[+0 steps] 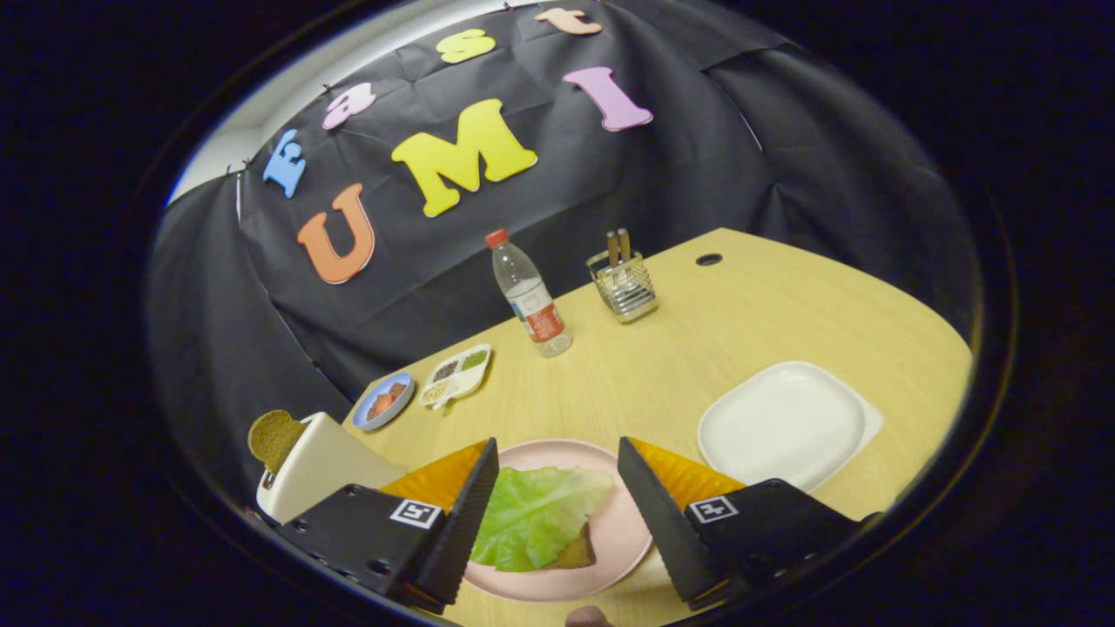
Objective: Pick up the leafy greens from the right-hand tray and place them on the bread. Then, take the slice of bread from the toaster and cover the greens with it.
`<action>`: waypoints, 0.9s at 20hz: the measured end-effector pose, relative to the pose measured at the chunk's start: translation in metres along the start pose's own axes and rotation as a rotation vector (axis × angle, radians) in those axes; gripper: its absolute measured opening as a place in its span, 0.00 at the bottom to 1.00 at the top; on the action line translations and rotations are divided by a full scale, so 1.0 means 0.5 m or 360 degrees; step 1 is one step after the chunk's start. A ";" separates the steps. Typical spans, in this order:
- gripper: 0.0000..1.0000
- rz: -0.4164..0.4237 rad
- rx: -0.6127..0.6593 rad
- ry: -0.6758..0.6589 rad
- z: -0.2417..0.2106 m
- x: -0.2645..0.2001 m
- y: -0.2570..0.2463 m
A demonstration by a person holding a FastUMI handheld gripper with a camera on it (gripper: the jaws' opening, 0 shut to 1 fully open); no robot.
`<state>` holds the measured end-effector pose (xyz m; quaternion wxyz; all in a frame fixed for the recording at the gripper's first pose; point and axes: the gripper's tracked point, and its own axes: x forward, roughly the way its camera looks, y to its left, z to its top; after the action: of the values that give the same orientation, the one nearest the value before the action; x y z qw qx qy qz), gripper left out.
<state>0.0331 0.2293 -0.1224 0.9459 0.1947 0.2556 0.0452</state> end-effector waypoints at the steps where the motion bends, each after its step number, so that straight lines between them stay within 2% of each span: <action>1: 0.91 -0.0010 -0.0030 -0.0045 0.013 -0.012 0.007; 5: 0.96 -0.0022 -0.0181 -0.0224 0.059 -0.074 0.073; 8: 0.96 0.0031 -0.0248 -0.0321 0.075 -0.113 0.165; 12: 0.95 0.0164 -0.0352 -0.0343 0.048 -0.137 0.314; 18: 0.95 0.0353 -0.0496 -0.0295 -0.062 -0.139 0.534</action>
<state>-0.0391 0.4730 -0.0100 0.9732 0.0764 0.1346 0.1700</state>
